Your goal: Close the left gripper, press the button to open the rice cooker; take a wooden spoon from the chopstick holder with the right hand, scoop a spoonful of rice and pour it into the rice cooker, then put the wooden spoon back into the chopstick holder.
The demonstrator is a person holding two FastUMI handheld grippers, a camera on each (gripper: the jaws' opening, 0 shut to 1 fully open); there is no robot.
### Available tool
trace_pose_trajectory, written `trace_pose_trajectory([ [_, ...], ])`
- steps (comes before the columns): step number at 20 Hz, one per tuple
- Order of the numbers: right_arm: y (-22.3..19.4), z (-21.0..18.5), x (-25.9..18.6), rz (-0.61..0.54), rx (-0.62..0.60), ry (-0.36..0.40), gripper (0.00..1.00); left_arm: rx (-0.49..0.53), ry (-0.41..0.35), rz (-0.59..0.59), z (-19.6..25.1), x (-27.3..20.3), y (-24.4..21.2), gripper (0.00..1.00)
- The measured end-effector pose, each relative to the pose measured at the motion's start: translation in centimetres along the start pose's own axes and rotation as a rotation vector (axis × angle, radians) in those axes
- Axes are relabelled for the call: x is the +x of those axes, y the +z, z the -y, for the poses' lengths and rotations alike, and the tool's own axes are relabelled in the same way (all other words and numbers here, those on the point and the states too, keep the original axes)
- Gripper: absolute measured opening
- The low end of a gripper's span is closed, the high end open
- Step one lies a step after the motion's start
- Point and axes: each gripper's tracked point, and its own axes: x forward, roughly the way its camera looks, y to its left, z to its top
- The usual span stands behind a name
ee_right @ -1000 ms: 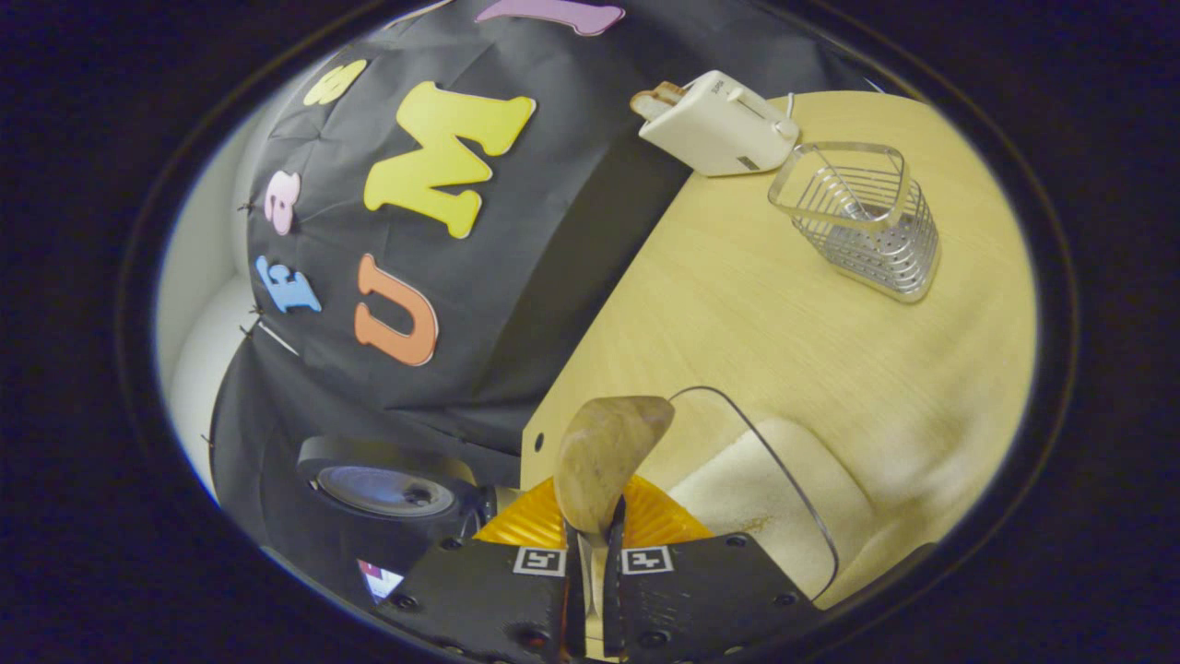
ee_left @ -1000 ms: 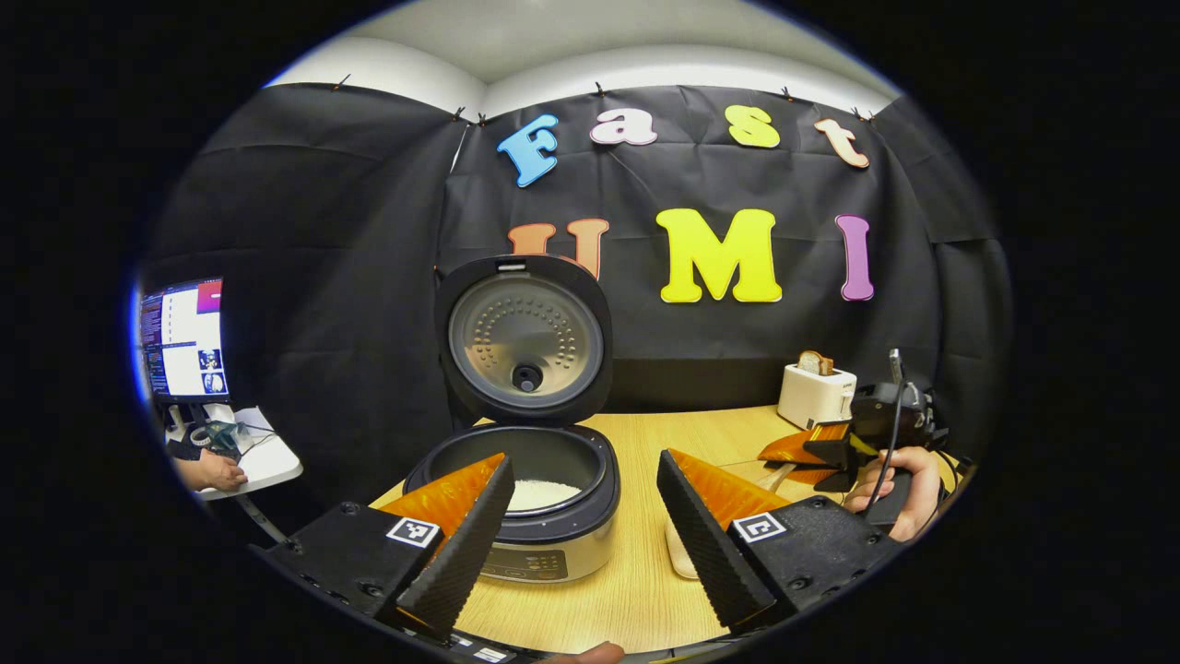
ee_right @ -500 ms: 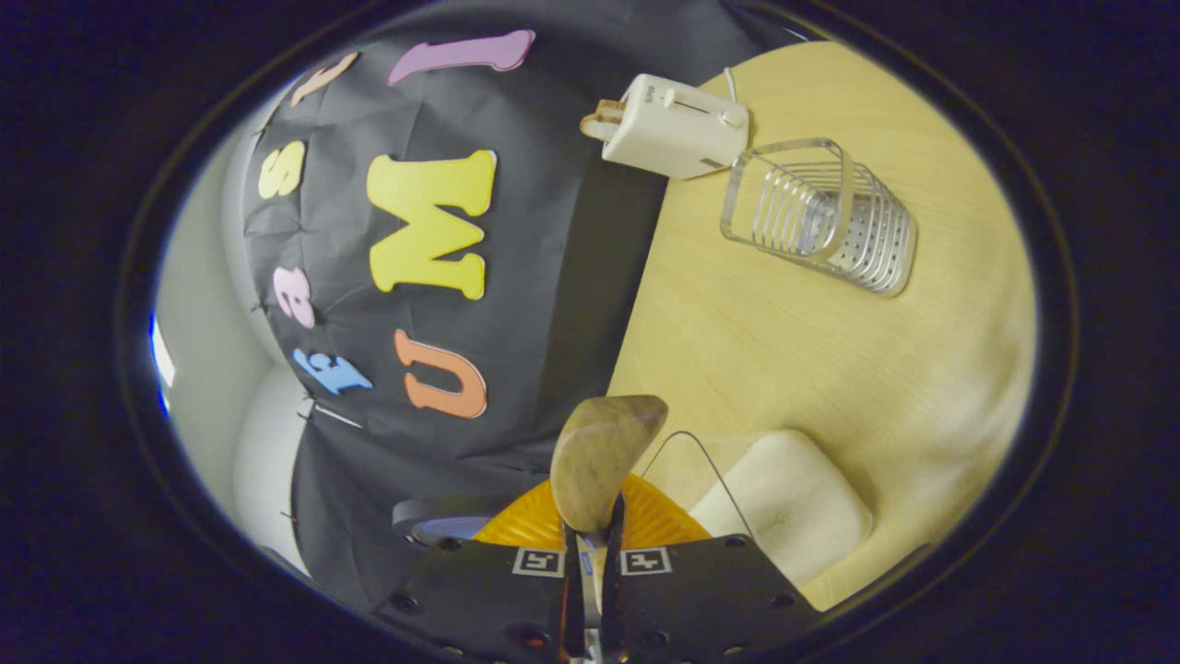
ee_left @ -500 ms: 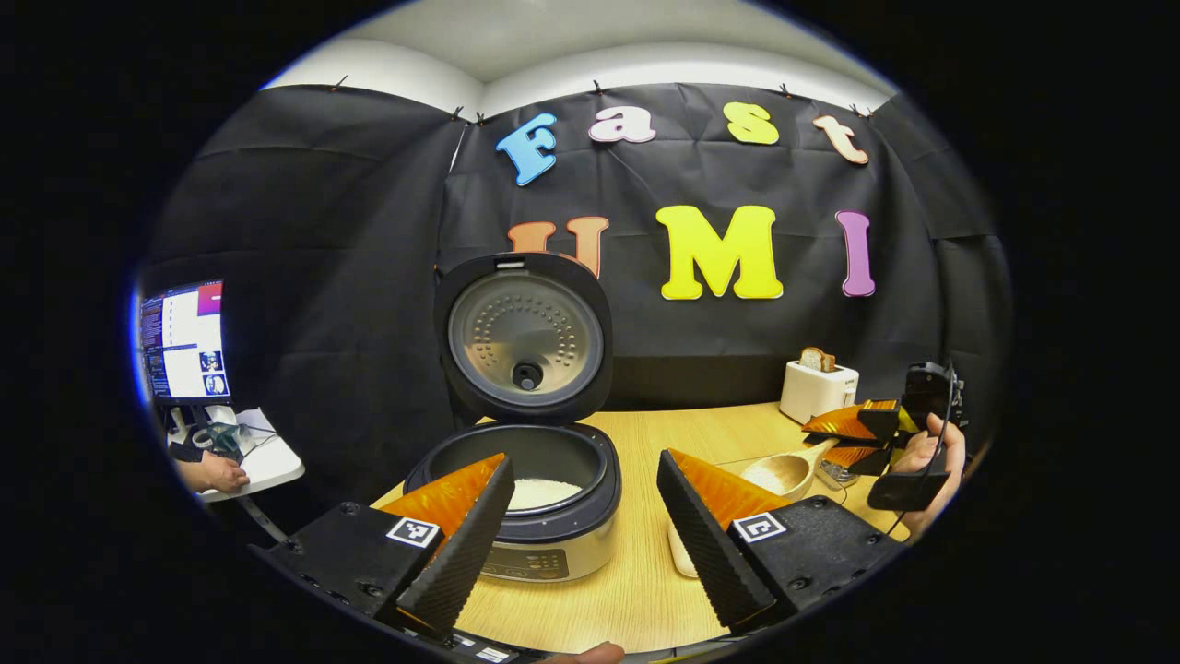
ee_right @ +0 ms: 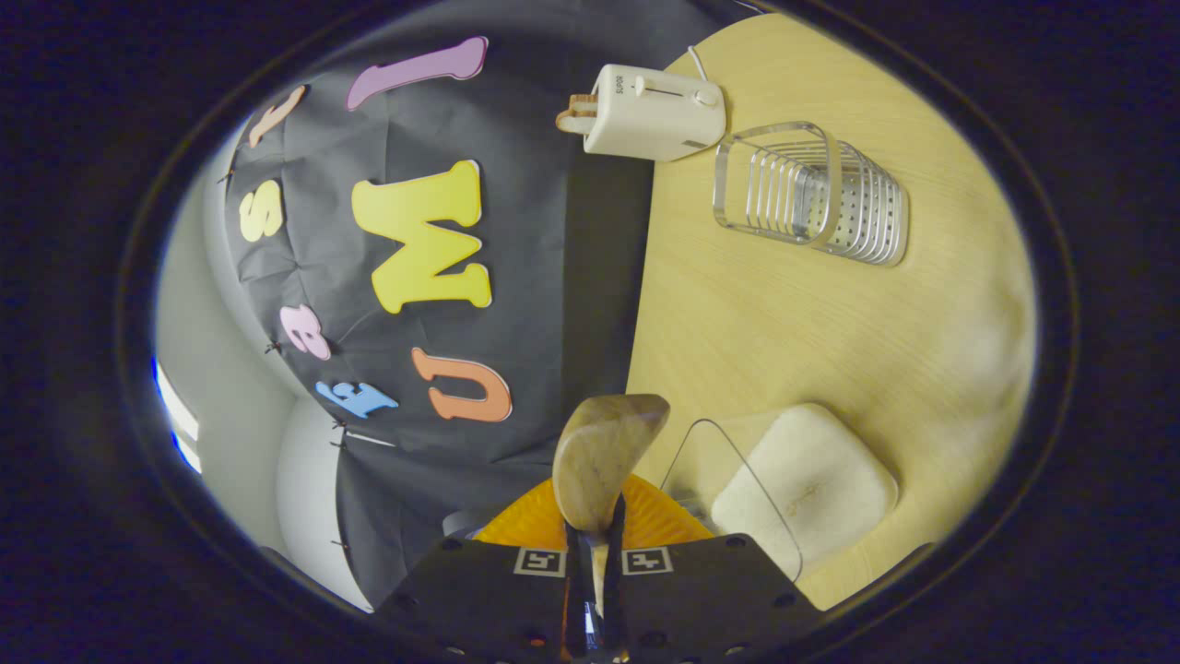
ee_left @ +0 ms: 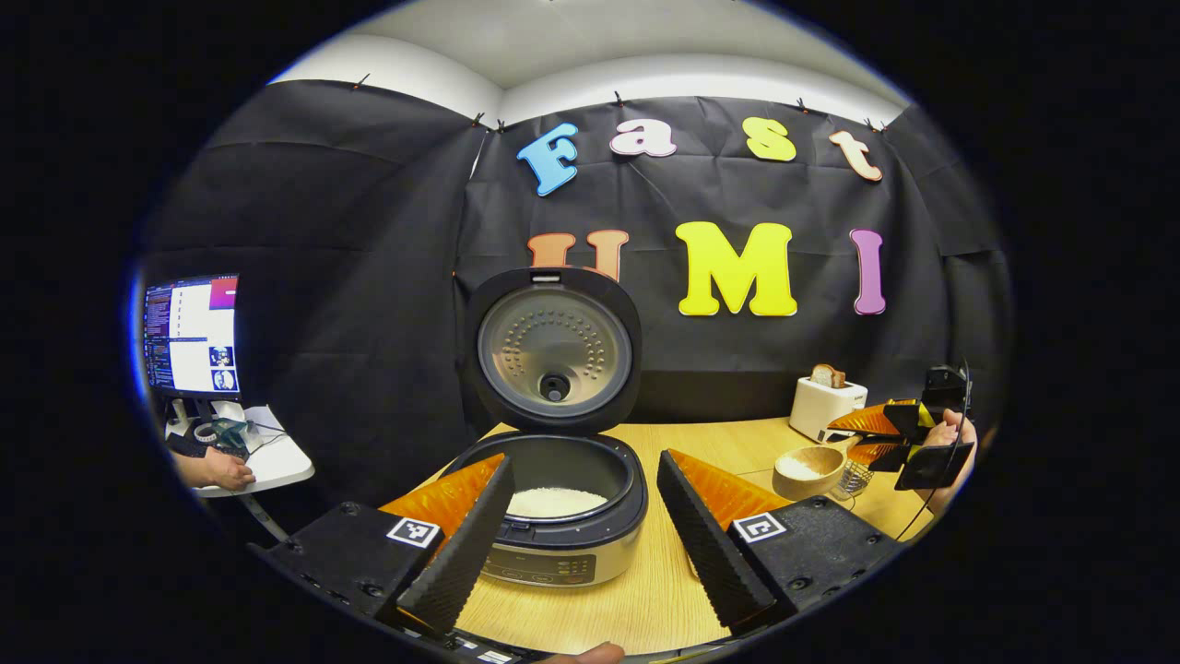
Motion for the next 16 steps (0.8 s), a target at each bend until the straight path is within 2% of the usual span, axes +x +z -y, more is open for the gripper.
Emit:
trace_pose_trajectory([
  [6,-3.1,-3.2,1.5,0.046,-0.124,-0.030,0.07,-0.017,0.037,0.021,-3.3,-0.9,0.6,0.99],
  [9,-6.8,-5.4,3.0,0.023,-0.168,-0.020,0.07,-0.038,0.045,0.030,-5.0,-1.4,0.7,1.00],
  [10,-8.2,-5.9,3.7,0.008,-0.177,-0.016,0.05,-0.040,0.048,0.028,-5.5,-1.5,0.6,0.96],
  [11,-9.4,-6.6,4.5,0.000,-0.187,-0.016,0.05,-0.042,0.055,0.027,-6.0,-1.6,0.5,0.99],
  [14,-13.0,-9.2,7.7,-0.012,-0.260,-0.005,0.07,-0.058,0.084,0.016,-7.6,-1.5,0.0,0.99],
  [15,-14.3,-9.9,8.7,-0.014,-0.290,-0.003,0.05,-0.066,0.091,0.009,-8.0,-1.5,-0.2,0.99],
  [16,-15.3,-10.6,9.8,-0.010,-0.319,-0.005,0.10,-0.072,0.097,0.003,-8.4,-1.5,-0.5,0.99],
])
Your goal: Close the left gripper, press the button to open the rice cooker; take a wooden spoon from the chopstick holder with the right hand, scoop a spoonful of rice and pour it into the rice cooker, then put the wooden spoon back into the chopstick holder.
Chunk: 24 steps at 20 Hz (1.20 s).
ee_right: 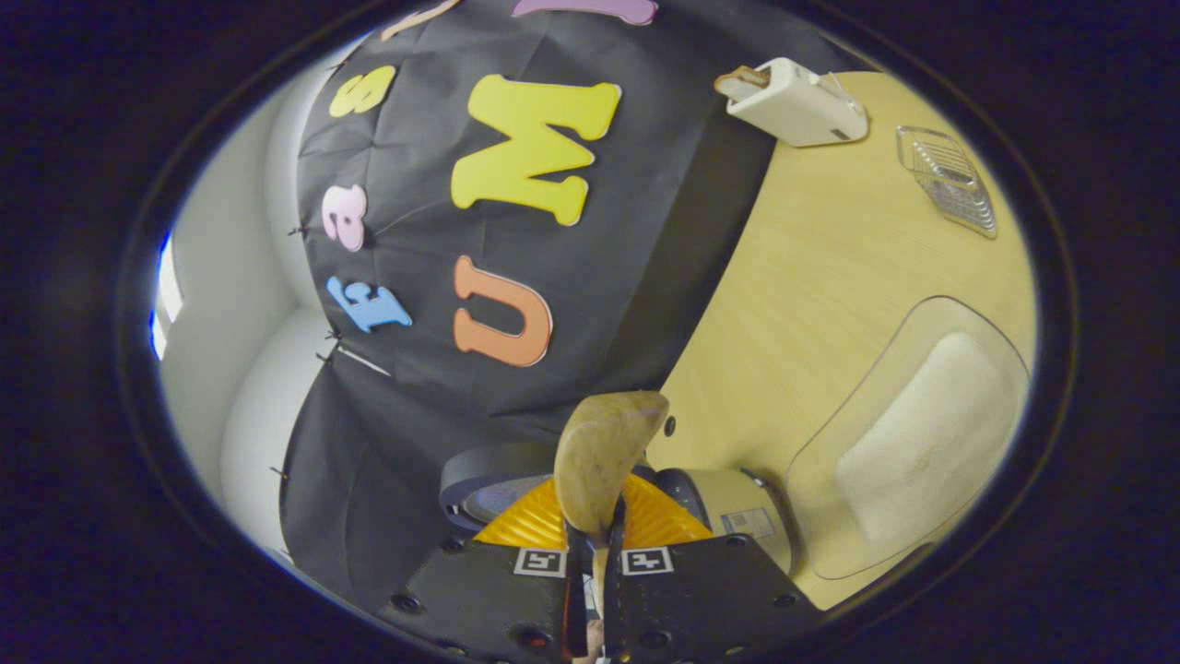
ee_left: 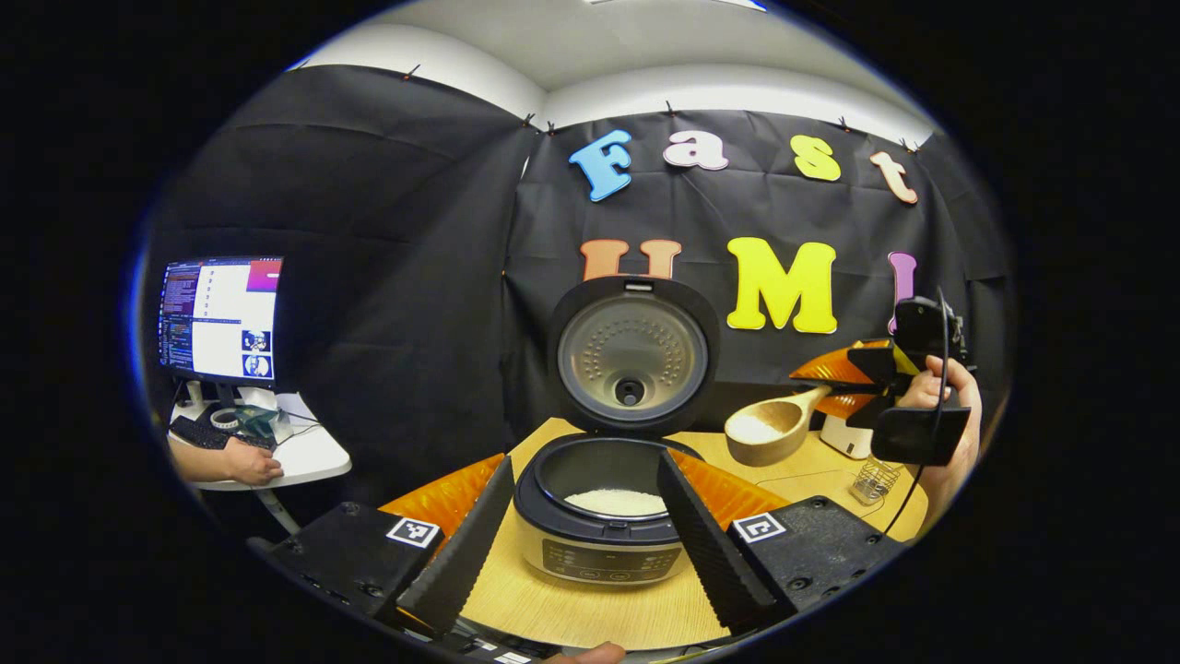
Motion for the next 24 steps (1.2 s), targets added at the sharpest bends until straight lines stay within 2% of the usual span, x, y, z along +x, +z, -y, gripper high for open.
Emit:
trace_pose_trajectory([
  [6,-4.0,-4.5,4.6,0.011,-0.240,-0.052,0.07,-0.031,0.035,-0.007,-2.6,0.0,-0.3,0.99],
  [12,-4.7,-6.4,6.9,0.079,-0.613,-0.189,0.07,-0.029,0.092,-0.015,-5.0,-0.2,-0.5,0.98],
  [13,-4.9,-6.7,7.1,0.079,-0.665,-0.209,0.04,-0.032,0.092,-0.018,-5.0,-0.2,-0.6,0.98],
  [14,-5.0,-6.9,7.4,0.077,-0.712,-0.224,0.07,-0.035,0.088,-0.021,-5.0,-0.2,-0.8,0.98],
  [17,-5.7,-7.3,8.2,0.051,-0.857,-0.246,0.10,-0.026,0.084,-0.031,-5.0,-0.3,-0.9,0.98],
  [21,-6.5,-7.4,8.7,0.028,-1.060,-0.269,0.05,0.015,0.072,-0.039,-4.4,0.0,-1.1,0.98],
  [22,-6.4,-7.6,8.7,0.035,-1.107,-0.270,0.10,0.026,0.067,-0.043,-3.9,0.3,-1.3,0.98],
  [24,-7.0,-8.0,8.7,0.039,-1.199,-0.261,0.05,0.043,0.060,-0.049,-3.5,0.4,-1.5,0.98],
])
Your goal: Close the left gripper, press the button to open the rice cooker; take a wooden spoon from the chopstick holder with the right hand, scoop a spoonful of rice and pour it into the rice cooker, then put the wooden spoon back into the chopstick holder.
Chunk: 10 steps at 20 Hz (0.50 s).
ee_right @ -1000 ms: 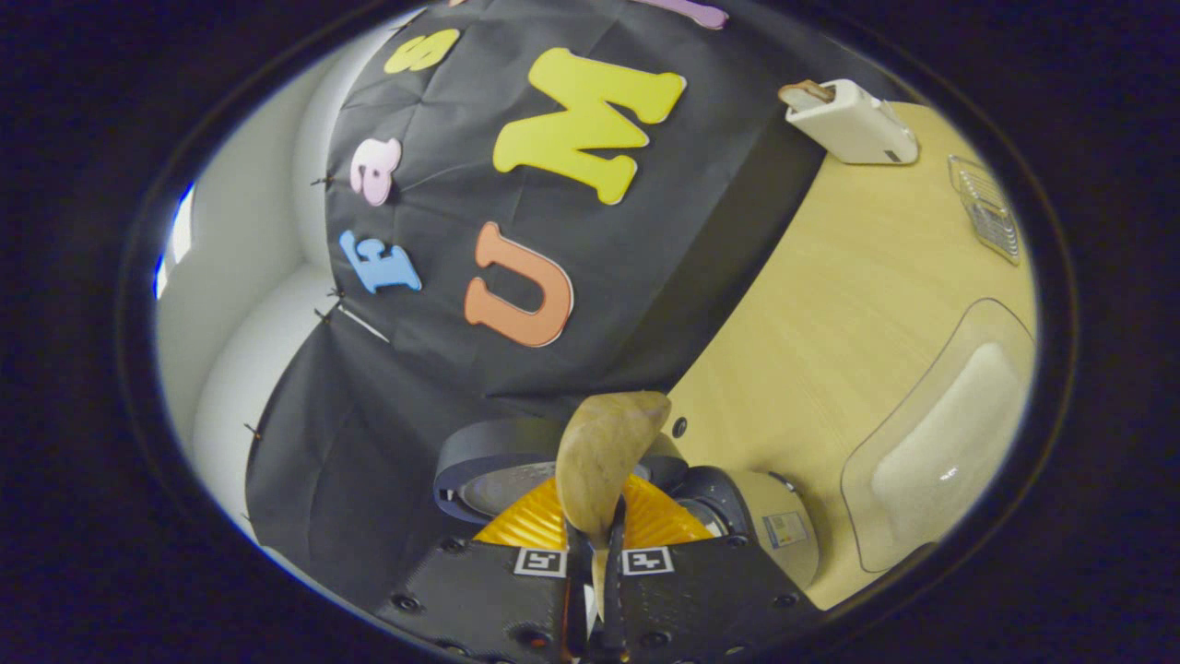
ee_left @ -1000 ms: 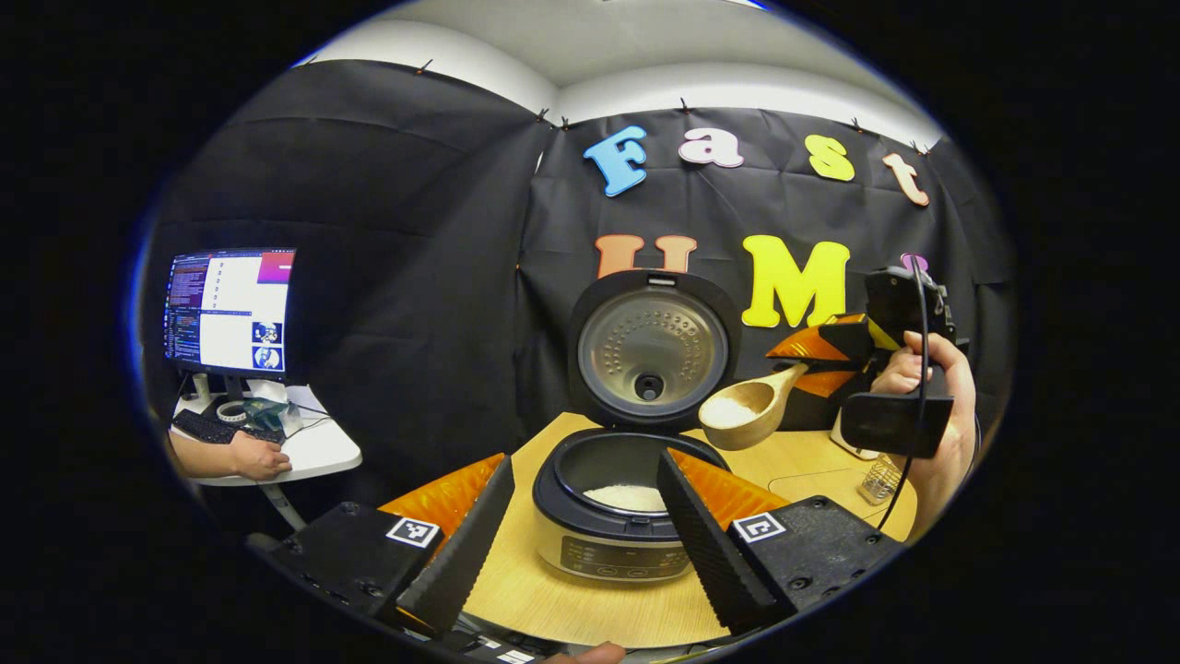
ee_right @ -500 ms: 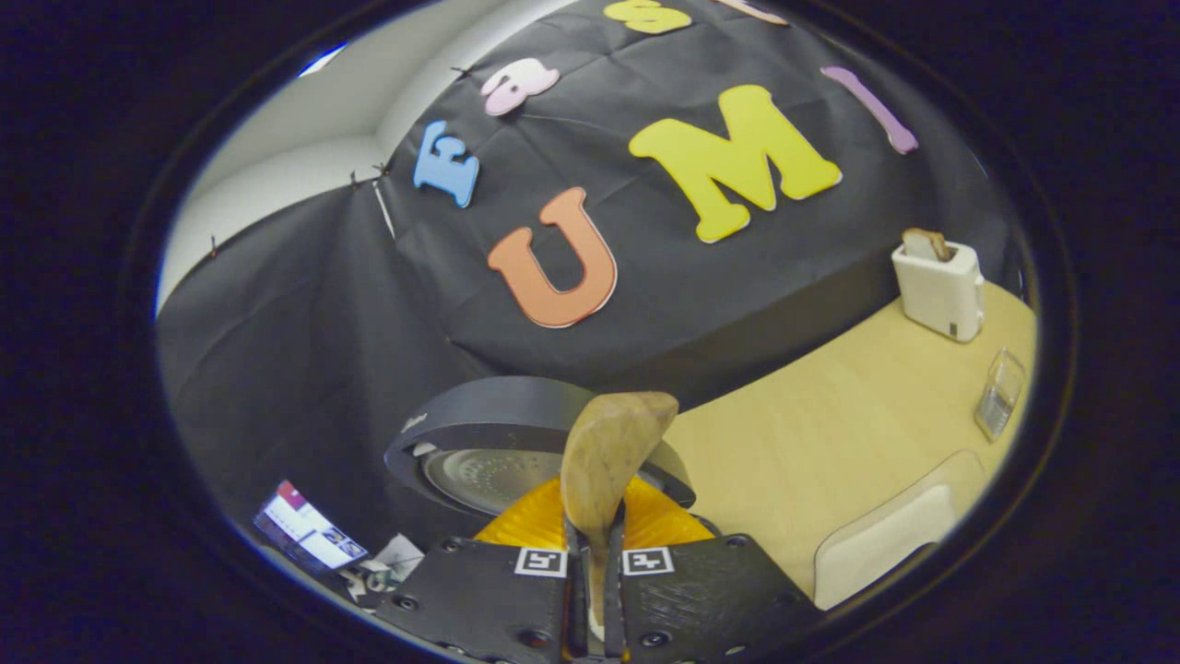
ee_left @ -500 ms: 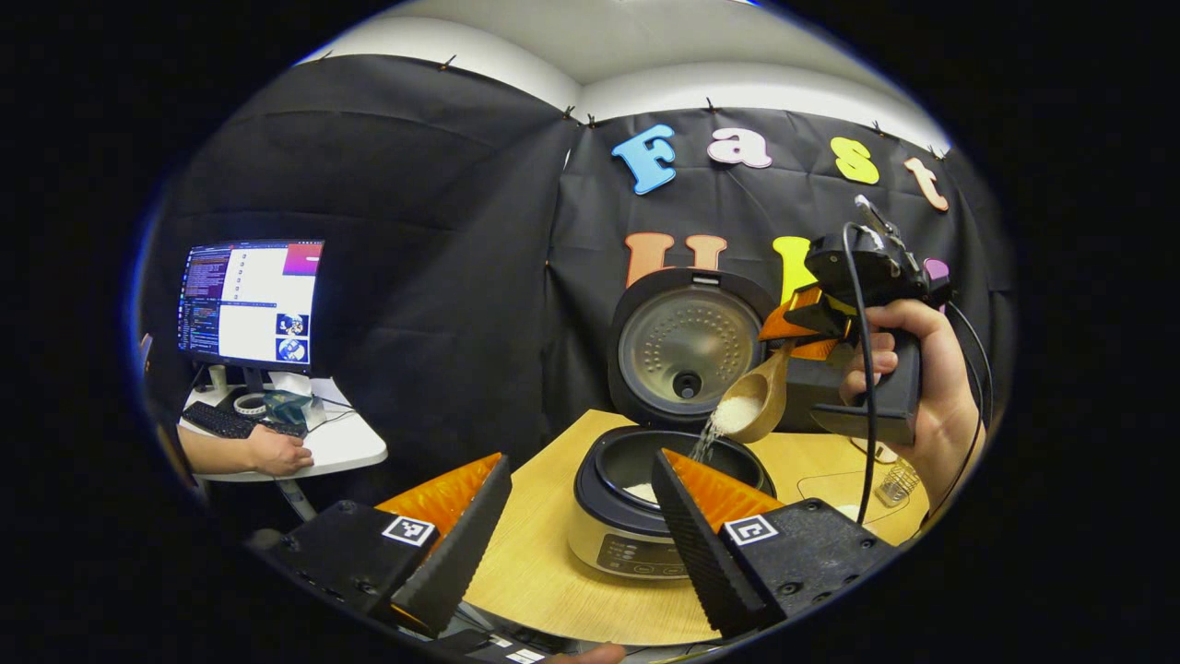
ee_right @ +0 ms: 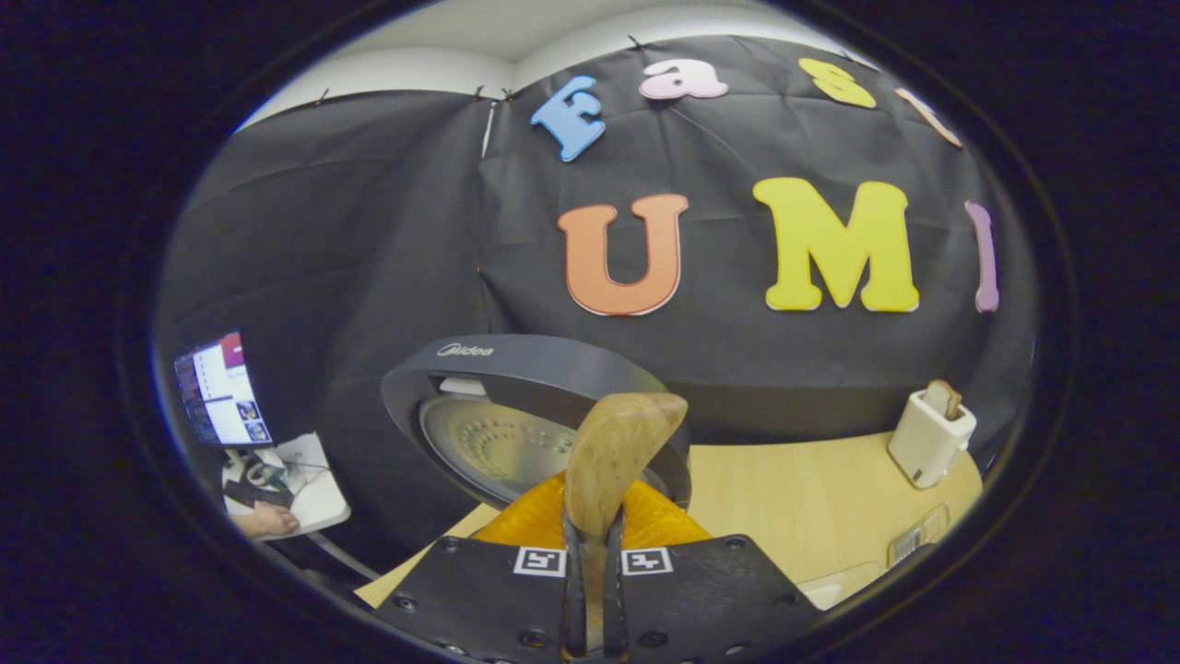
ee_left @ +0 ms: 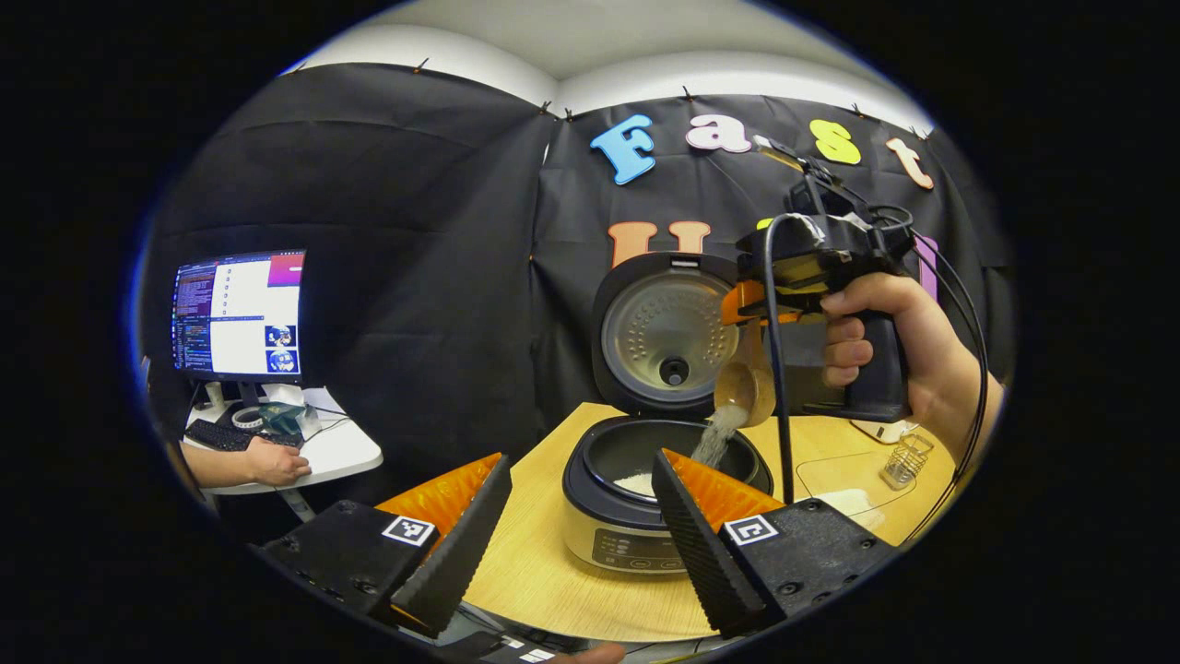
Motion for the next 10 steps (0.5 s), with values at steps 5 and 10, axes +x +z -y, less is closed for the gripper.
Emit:
trace_pose_trajectory([
  [5,0.2,-2.0,-0.3,0.071,-0.261,0.010,0.07,0.024,-0.015,-0.008,0.5,-0.1,-0.1,0.98],
  [10,0.3,-4.8,-2.4,0.136,-0.440,0.062,0.07,0.011,-0.007,-0.011,0.7,0.1,-0.2,0.98],
])
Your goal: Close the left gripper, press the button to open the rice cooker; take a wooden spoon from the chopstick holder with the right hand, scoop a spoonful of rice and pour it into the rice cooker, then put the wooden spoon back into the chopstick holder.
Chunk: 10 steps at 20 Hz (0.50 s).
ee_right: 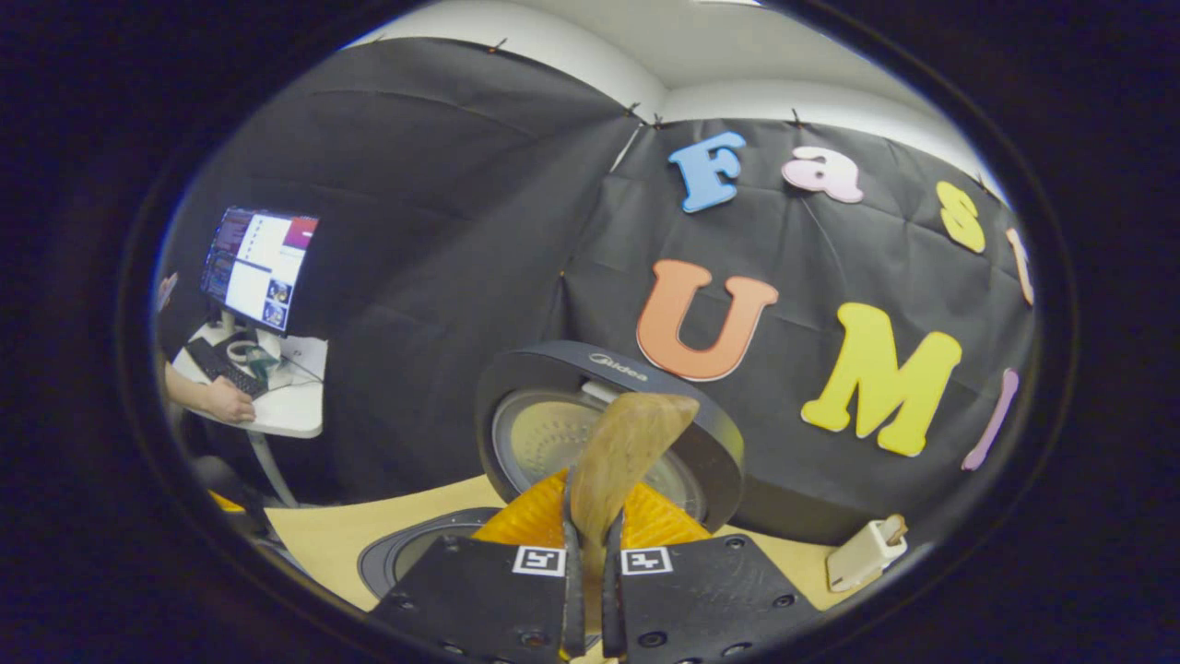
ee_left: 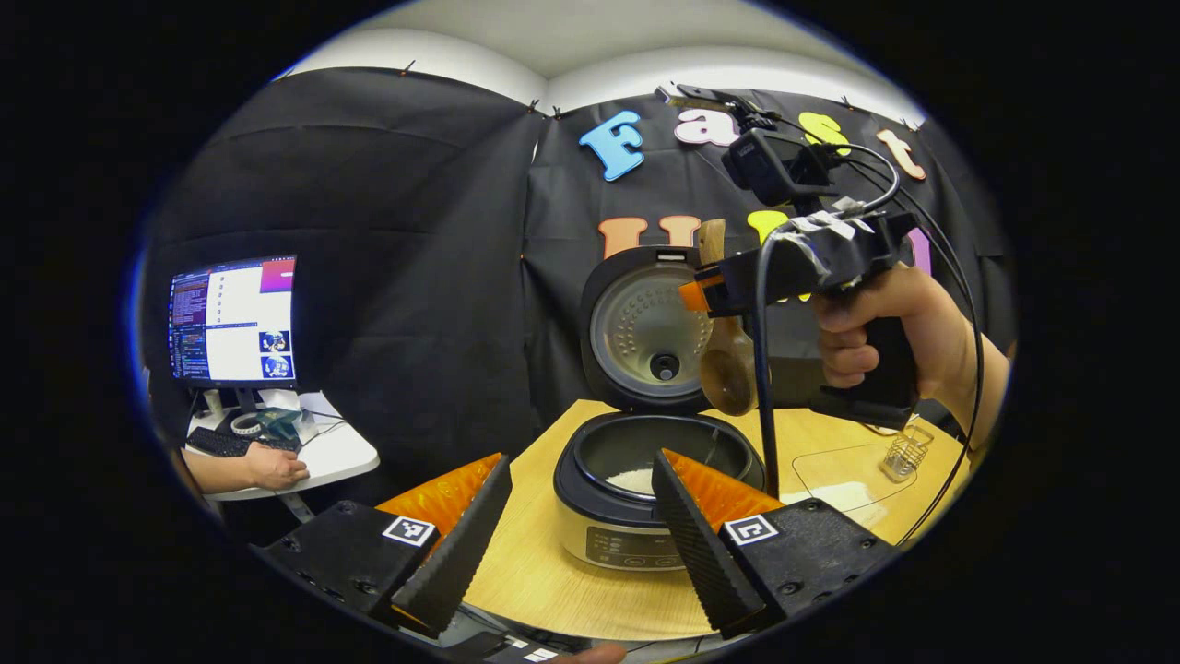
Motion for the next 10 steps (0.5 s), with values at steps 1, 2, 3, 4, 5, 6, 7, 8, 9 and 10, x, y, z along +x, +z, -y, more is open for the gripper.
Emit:
trace_pose_trajectory([
  [1,0.1,-0.1,-0.3,0.011,-0.034,-0.009,0.07,0.003,0.004,0.003,0.1,-0.1,0.1,0.98],
  [2,0.3,-0.1,-0.6,0.023,-0.059,-0.020,0.07,0.005,0.007,0.003,0.0,0.0,0.2,0.98],
  [3,0.3,-0.1,-0.8,0.030,-0.075,-0.032,0.07,0.006,0.009,-0.001,0.0,0.0,0.1,0.98],
  [4,0.4,0.0,-1.0,0.033,-0.086,-0.042,0.07,0.007,0.013,-0.002,-0.1,0.1,0.0,0.98],
  [5,0.4,0.2,-1.4,0.036,-0.092,-0.048,0.07,0.005,0.015,-0.004,0.0,0.2,0.0,0.98],
  [6,0.4,0.6,-1.8,0.041,-0.093,-0.059,0.06,0.002,0.015,-0.004,0.1,0.3,0.0,0.98],
  [7,0.4,1.2,-2.1,0.044,-0.092,-0.072,0.06,-0.005,0.016,0.002,0.3,0.3,0.2,0.98],
  [8,0.4,1.8,-2.4,0.047,-0.092,-0.089,0.06,-0.016,0.014,0.006,0.6,0.4,0.4,0.98],
  [9,0.2,2.7,-2.7,0.051,-0.091,-0.107,0.06,-0.029,0.005,0.009,0.9,0.5,0.5,0.98],
  [10,0.1,3.5,-3.0,0.055,-0.093,-0.121,0.05,-0.034,-0.010,0.009,1.6,0.5,0.5,0.98],
])
